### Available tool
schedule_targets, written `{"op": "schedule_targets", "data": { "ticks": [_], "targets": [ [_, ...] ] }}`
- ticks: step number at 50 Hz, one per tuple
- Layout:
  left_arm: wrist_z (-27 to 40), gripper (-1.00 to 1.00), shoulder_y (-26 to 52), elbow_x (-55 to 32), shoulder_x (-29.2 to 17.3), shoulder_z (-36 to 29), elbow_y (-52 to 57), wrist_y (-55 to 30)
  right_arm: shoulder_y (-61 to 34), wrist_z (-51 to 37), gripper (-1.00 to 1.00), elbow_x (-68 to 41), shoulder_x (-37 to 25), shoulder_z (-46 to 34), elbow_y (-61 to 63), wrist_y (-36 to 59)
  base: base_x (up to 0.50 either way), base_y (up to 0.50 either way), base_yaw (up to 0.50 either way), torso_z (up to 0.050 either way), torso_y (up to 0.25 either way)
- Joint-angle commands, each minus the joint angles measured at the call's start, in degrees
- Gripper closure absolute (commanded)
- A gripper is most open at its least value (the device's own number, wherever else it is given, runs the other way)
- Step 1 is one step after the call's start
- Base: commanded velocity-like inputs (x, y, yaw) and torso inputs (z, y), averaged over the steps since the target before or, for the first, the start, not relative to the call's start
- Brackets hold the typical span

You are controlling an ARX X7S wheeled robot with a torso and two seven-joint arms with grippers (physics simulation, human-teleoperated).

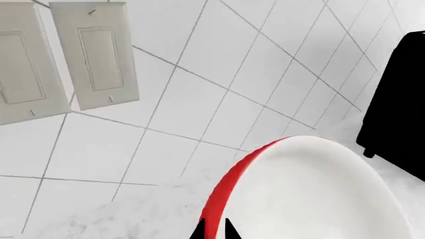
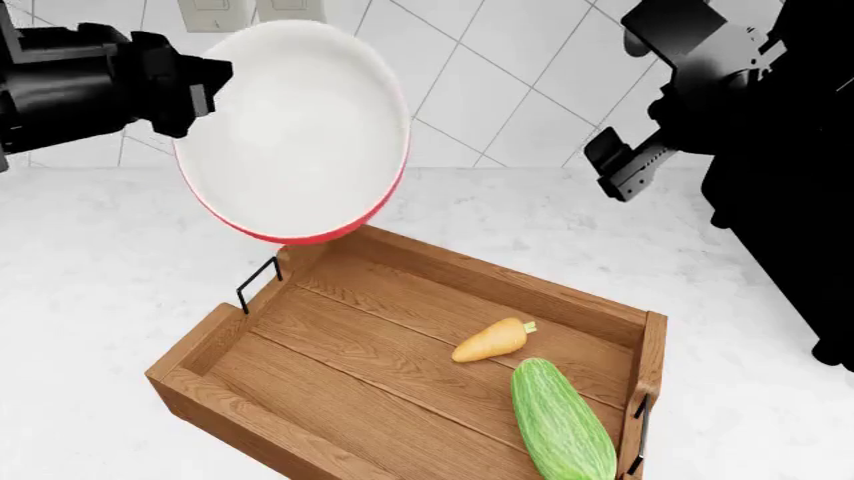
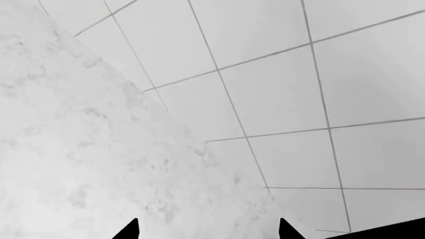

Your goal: Place the two vegetables and bowl onto the tray for setting up a vegetable dip station.

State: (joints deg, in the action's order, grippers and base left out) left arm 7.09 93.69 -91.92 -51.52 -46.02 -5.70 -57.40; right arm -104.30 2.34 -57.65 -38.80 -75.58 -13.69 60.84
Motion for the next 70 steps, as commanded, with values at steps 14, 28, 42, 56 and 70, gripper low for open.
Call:
{"op": "schedule_targets", "data": {
  "ticks": [14,28,42,56,70],
  "targets": [
    [-10.71,1.00,4.12,0.95,-1.49,-1.74,6.23,-6.75,1.46,0.30,-1.00,0.71,0.33,-0.71,-0.94,-0.59,0.00,0.00,0.00,0.000,0.001],
    [-14.60,1.00,4.91,0.89,-0.50,-1.09,5.85,-5.90,1.57,-0.62,-1.00,0.22,-0.57,-0.47,-0.20,0.39,0.00,0.00,0.00,0.001,0.000],
    [-30.14,1.00,11.73,12.07,3.47,-7.14,4.58,-9.91,3.28,-0.17,-1.00,0.70,0.22,-1.18,-1.25,-0.47,0.00,0.00,0.00,0.000,0.001],
    [-42.11,1.00,15.09,24.47,8.19,-14.41,-0.03,-6.17,5.50,0.65,-1.00,1.69,0.71,-2.05,-3.69,-2.10,0.00,0.00,0.00,0.001,0.001],
    [-44.77,1.00,15.33,22.73,7.21,-15.00,5.67,-7.03,5.78,0.03,-1.00,1.34,0.05,-1.62,-2.72,-2.08,0.00,0.00,0.00,0.000,0.000]
  ]
}}
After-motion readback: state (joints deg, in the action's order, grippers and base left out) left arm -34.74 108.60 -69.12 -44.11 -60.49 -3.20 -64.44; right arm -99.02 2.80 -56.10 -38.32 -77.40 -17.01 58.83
